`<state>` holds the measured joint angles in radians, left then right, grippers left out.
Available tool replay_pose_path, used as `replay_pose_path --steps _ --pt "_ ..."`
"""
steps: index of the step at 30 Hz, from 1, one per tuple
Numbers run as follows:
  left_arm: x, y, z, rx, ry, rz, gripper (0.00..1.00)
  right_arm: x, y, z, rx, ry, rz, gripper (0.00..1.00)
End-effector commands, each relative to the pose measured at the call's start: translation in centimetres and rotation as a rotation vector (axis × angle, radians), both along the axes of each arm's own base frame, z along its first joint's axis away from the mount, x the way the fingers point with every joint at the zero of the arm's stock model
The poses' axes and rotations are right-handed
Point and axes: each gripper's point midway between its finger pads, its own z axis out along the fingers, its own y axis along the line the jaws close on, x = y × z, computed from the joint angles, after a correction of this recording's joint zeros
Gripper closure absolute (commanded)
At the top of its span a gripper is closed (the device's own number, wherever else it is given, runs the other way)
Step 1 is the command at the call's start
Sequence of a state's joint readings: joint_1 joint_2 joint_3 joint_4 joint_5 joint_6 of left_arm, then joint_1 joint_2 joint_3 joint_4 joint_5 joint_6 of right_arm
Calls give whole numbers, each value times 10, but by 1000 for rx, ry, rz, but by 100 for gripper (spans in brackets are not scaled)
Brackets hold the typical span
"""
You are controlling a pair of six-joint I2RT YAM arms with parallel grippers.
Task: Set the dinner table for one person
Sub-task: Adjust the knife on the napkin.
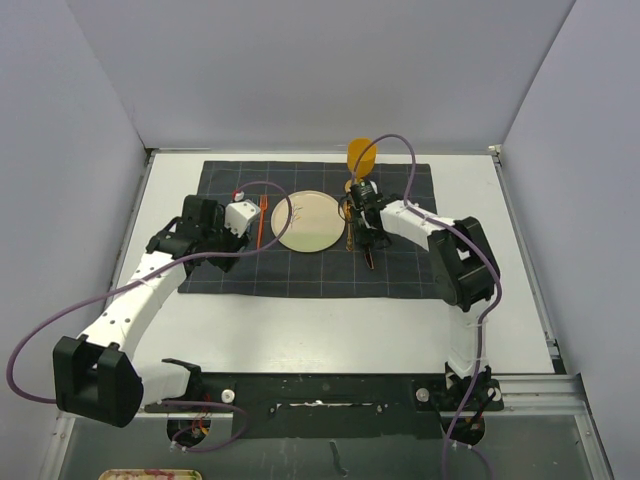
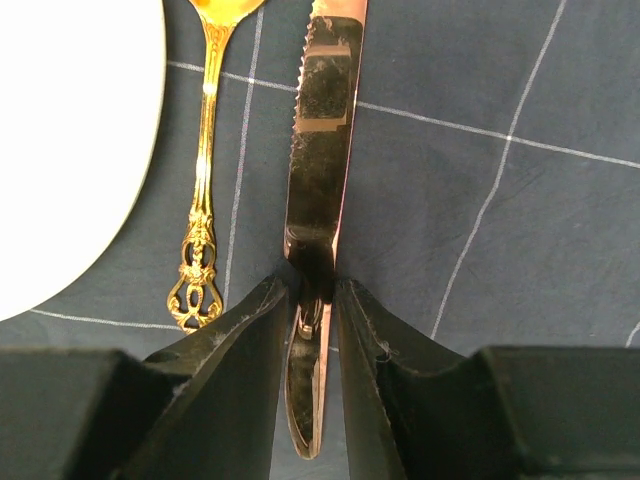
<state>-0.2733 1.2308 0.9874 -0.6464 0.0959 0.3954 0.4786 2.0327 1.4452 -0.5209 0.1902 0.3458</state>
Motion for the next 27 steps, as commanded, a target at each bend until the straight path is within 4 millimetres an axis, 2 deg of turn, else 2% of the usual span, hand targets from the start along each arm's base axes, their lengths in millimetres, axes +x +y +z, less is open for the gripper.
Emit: replay_pose_path --steps 1,9,17,27 --pt "12 -8 8 -27 -43 -22 49 6 4 -1 4 -26 10 72" --pt "12 -9 4 -25 -33 -24 49 6 2 -10 7 -1 3 73" --pt "11 -8 0 -23 -25 -26 49 2 -2 -17 15 19 -5 88" --pt "11 -8 -1 -21 -20 -29 49 -1 -9 -15 34 23 -15 98"
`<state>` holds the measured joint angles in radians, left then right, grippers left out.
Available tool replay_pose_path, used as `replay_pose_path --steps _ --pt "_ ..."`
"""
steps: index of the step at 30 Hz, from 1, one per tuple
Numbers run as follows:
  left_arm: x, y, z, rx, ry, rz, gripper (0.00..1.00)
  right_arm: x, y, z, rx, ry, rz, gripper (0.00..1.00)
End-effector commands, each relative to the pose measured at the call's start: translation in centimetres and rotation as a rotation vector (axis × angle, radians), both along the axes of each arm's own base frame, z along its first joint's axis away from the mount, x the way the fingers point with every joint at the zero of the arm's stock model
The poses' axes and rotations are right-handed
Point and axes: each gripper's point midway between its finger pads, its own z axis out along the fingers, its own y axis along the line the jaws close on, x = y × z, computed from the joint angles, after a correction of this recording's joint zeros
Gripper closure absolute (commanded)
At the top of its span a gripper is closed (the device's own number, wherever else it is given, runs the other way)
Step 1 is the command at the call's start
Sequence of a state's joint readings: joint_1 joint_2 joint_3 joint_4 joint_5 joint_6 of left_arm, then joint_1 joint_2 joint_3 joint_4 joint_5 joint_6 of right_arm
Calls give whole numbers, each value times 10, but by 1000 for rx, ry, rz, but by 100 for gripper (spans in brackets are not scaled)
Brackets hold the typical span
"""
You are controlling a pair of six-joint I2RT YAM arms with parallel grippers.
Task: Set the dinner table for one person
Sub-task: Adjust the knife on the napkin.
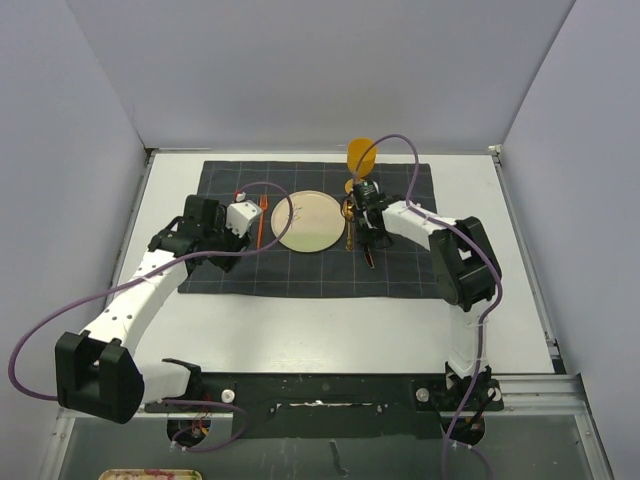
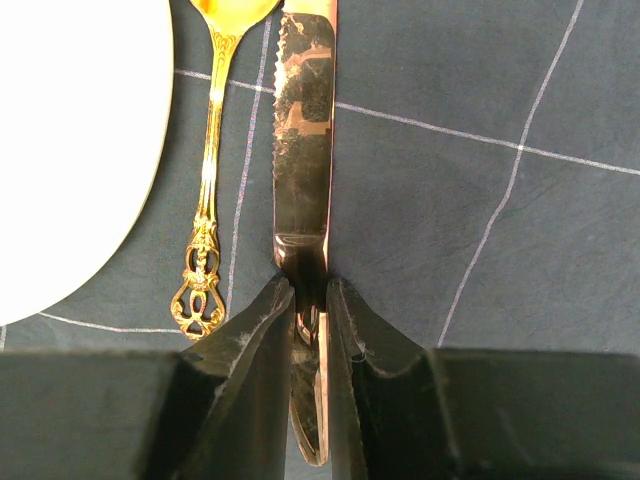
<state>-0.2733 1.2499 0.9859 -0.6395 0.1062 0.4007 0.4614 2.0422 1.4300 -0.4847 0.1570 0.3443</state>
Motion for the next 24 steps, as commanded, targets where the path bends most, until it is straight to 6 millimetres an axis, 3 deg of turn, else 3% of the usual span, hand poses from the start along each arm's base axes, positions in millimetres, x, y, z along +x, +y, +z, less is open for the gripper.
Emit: replay_pose_path --steps 1,24 --pt "9 -6 4 -20 -35 -18 49 -4 -9 -7 5 18 -15 99" --pt "11 -7 8 -17 -44 -27 49 4 -10 28 51 -40 -41 100"
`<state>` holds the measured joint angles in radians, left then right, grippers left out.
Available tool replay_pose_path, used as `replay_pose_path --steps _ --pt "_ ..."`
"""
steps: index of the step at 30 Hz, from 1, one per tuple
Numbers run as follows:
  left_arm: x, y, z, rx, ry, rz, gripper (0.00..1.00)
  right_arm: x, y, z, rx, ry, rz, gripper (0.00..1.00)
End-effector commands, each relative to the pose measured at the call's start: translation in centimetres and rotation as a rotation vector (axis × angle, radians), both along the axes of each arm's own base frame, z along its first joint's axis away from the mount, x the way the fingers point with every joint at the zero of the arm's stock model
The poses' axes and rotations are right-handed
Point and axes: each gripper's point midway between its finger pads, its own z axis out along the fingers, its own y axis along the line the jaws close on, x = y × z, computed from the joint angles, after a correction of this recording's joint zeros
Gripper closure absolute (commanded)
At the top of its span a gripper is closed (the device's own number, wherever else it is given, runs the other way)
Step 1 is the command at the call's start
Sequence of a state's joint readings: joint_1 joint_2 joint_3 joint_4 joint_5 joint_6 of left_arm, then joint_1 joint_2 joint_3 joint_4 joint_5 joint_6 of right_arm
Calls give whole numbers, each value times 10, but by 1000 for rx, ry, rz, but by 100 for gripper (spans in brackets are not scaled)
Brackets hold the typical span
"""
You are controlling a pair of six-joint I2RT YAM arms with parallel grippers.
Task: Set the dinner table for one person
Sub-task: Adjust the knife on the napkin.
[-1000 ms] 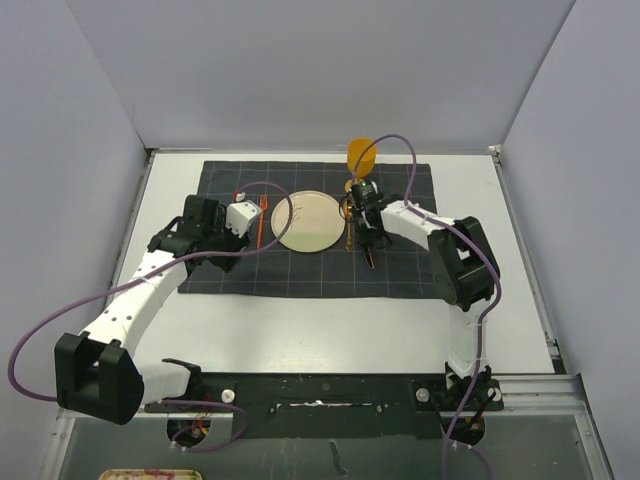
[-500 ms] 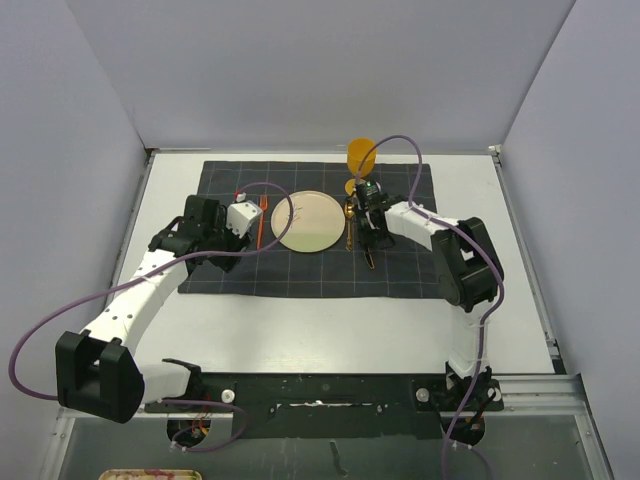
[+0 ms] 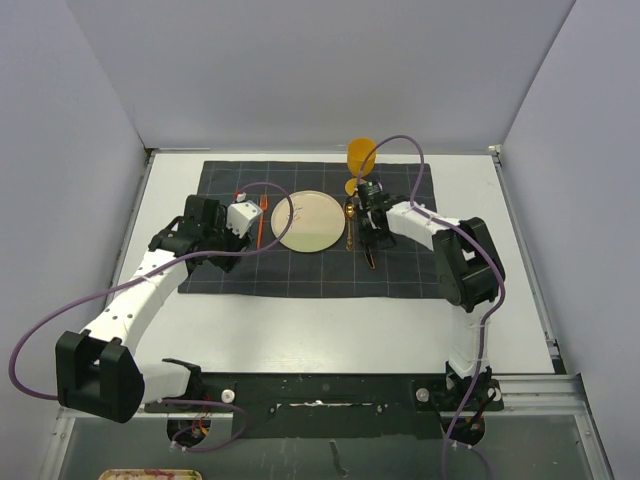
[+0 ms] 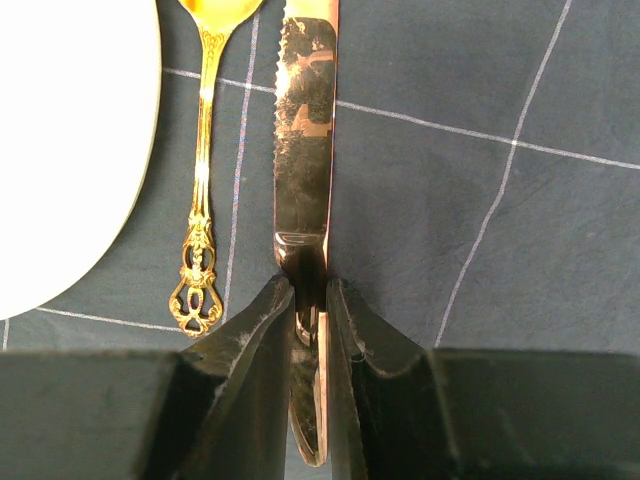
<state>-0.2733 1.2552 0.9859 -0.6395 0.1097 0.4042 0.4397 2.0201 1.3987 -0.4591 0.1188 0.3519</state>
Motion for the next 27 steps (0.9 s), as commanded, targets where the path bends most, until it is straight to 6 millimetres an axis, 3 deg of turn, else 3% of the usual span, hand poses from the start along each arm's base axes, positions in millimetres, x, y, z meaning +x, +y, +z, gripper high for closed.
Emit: replay_pose_path --steps 1,18,27 --pt "11 -6 10 -18 -49 -21 49 5 -6 29 13 -42 -33 100" --pt "16 -9 12 -20 -54 -28 49 16 -3 47 36 -76 -48 100" --pt "16 -9 11 -23 -53 -26 49 22 -3 44 24 -66 -80 100"
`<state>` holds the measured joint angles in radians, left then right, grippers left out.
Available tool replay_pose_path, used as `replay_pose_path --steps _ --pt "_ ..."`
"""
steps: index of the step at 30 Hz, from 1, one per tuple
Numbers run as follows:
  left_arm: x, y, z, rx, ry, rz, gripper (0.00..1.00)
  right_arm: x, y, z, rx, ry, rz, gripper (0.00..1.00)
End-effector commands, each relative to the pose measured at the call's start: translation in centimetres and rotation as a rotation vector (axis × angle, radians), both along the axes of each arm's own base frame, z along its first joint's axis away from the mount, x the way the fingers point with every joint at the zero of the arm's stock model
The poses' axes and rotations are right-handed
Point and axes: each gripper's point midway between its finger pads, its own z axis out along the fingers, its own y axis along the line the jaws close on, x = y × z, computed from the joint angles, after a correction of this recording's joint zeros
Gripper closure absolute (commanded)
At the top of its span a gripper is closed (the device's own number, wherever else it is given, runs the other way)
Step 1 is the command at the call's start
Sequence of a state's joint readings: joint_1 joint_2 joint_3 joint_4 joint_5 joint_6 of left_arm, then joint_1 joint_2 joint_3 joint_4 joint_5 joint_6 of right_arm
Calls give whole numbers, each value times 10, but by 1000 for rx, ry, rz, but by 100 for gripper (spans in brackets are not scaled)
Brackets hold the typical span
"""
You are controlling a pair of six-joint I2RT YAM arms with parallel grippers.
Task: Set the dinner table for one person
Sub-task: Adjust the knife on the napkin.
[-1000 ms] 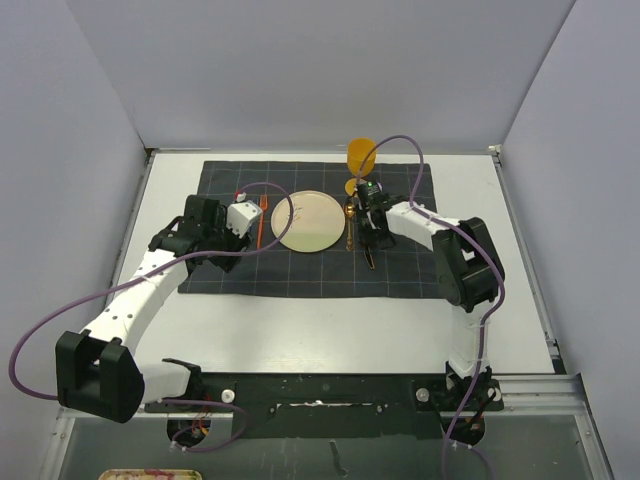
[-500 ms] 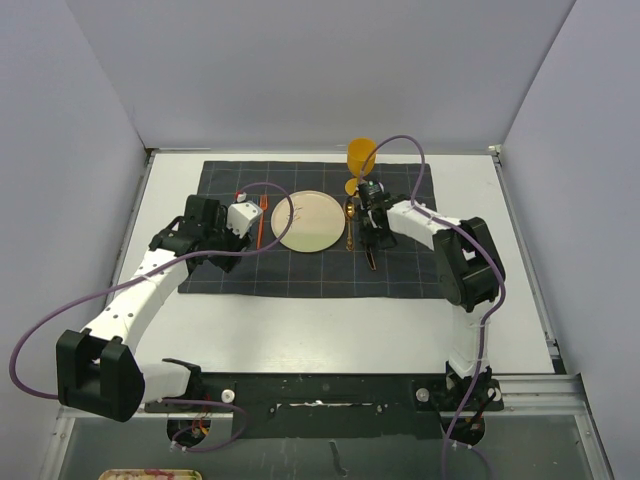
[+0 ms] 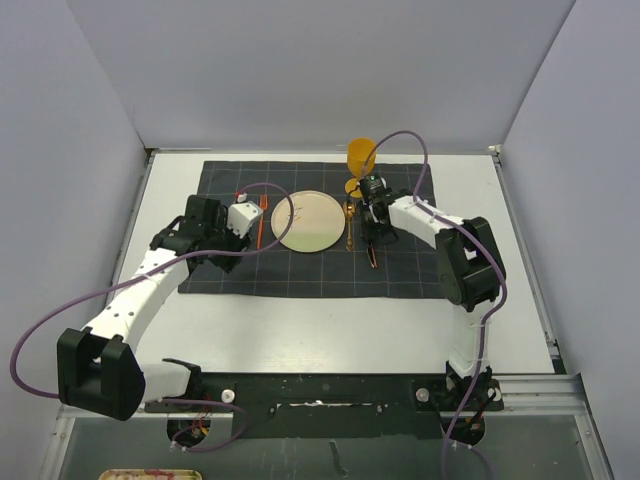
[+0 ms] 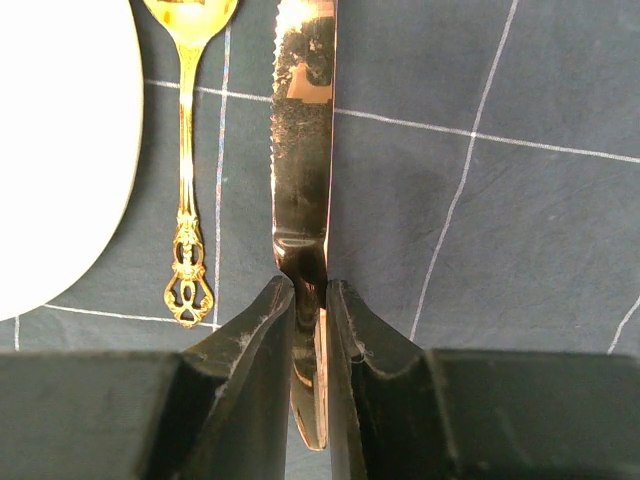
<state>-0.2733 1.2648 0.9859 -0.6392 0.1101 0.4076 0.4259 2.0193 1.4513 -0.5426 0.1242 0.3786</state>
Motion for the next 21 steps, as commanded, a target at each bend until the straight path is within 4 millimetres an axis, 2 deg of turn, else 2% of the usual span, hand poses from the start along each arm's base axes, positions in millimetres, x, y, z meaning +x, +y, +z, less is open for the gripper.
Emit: replay_pose_path --steps 1,21 --pt "16 -9 14 -27 -61 -23 49 22 4 32 26 -91 -46 100" --pt "18 -11 6 -23 -43 -34 49 42 11 17 17 -60 -93 100"
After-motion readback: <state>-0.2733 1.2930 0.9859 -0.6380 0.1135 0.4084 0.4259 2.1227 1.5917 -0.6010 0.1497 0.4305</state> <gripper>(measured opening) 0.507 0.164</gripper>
